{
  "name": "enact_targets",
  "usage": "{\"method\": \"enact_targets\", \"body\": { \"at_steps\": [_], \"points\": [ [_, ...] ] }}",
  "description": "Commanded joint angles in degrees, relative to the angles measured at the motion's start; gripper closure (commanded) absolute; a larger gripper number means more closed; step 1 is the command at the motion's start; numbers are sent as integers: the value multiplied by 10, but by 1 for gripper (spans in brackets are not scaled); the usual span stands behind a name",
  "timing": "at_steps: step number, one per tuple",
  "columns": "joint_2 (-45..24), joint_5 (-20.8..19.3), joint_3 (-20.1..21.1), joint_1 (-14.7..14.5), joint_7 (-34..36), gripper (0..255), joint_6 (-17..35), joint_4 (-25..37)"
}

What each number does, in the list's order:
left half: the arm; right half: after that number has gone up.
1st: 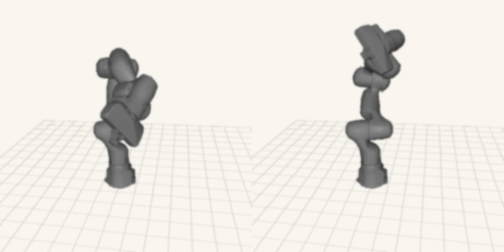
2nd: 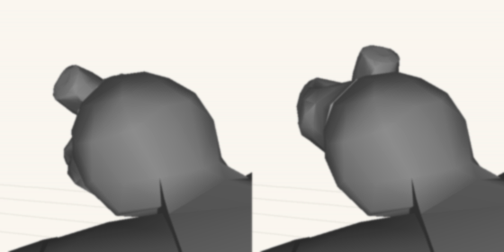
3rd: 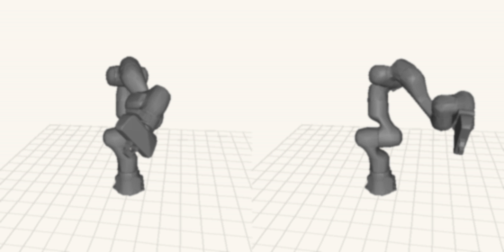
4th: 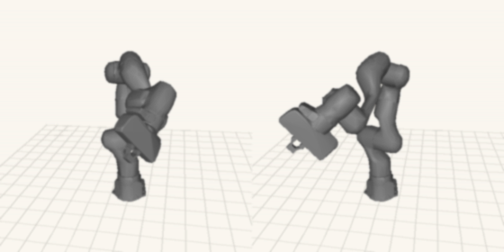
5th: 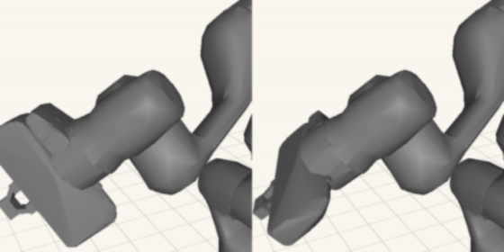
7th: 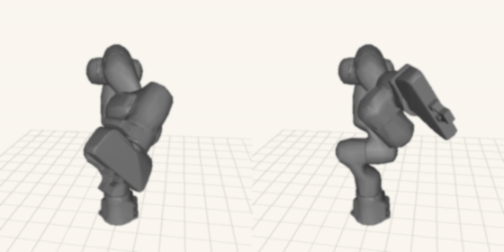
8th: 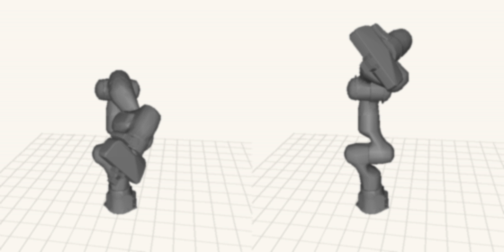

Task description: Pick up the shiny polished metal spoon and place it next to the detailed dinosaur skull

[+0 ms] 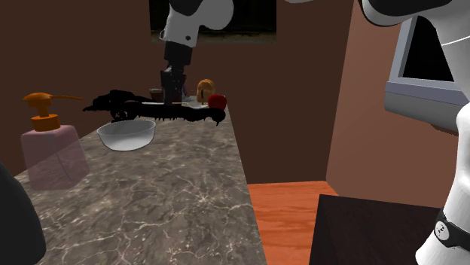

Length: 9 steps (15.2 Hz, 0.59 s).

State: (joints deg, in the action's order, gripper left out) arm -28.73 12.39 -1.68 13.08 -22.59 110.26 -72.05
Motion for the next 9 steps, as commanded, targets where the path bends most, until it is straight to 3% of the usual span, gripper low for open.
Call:
{"method": "enact_targets", "body": {
  "at_steps": [1,9],
  "points": [
    [-1,1,0,-1,-2,255,14,-13],
    [-6,6,2,-2,-14,255,72,-66]
  ]
}}
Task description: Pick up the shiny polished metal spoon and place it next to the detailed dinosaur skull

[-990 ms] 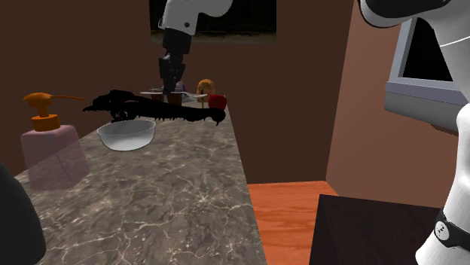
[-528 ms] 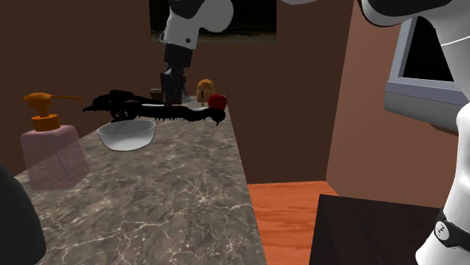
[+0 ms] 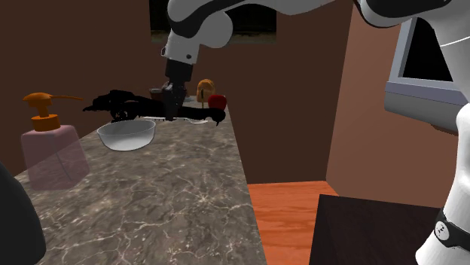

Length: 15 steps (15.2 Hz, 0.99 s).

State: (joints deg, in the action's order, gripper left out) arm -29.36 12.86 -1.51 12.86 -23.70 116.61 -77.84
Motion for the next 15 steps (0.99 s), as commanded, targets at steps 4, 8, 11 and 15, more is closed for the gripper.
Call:
{"method": "enact_targets", "body": {
  "at_steps": [4,8,11,15],
  "points": [
    [-6,4,1,0,-8,255,35,-29],
    [-14,7,2,0,-14,255,61,-48],
    [-21,9,3,0,-18,255,80,-60],
    [-32,12,5,1,-24,255,104,-73]
  ]
}}
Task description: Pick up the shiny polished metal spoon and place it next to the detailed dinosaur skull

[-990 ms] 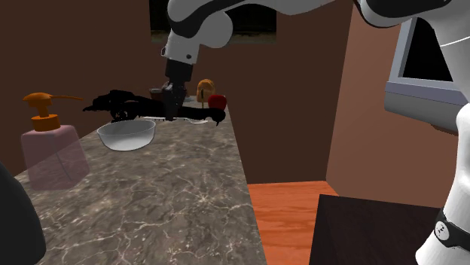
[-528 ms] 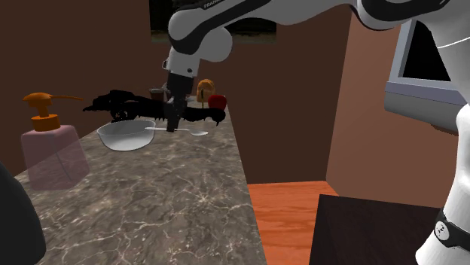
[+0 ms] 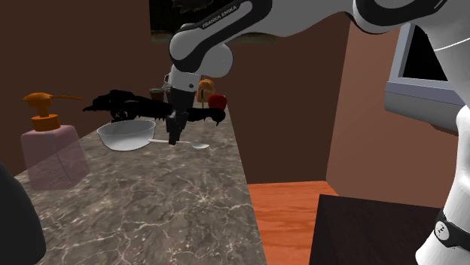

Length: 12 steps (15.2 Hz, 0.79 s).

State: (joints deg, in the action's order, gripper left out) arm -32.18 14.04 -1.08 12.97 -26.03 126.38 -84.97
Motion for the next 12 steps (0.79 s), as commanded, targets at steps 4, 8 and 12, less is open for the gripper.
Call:
{"method": "enact_targets", "body": {
  "at_steps": [4,8,12],
  "points": [
    [-11,3,1,0,-4,255,20,-9],
    [-11,3,1,0,-4,255,20,-9],
    [-11,3,1,0,-4,0,20,-9]
  ]
}}
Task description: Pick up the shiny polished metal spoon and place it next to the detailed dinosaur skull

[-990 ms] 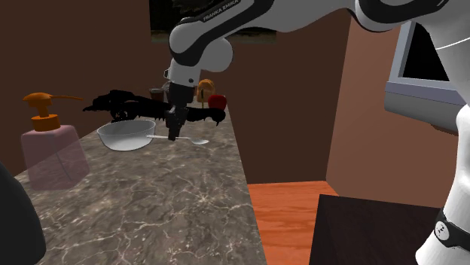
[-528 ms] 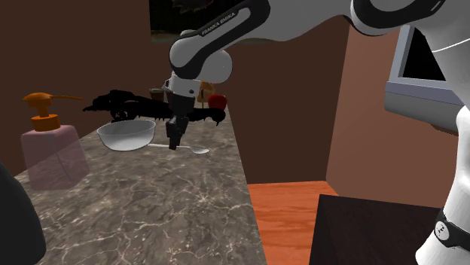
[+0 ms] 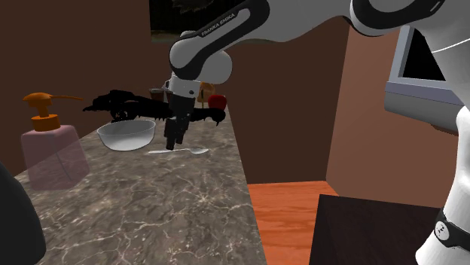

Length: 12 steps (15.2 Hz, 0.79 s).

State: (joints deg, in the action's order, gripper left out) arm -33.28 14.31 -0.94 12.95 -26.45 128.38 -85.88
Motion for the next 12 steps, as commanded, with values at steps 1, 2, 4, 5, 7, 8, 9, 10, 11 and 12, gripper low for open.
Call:
{"method": "enact_targets", "body": {
  "at_steps": [1,2,4,5,7,8,9,10,11,12],
  "points": [
    [0,0,0,0,0,0,0,0],
    [0,0,0,0,0,0,0,0],
    [0,0,0,0,0,0,0,0],
    [12,-1,-1,1,1,0,-12,0],
    [34,-4,-4,4,2,0,-37,3],
    [42,-5,-4,6,3,0,-48,5],
    [42,-5,-4,6,3,0,-48,5],
    [42,-5,-4,6,3,0,-48,5],
    [42,-5,-4,6,3,0,-48,5],
    [42,-5,-4,6,3,0,-48,5]
  ]
}}
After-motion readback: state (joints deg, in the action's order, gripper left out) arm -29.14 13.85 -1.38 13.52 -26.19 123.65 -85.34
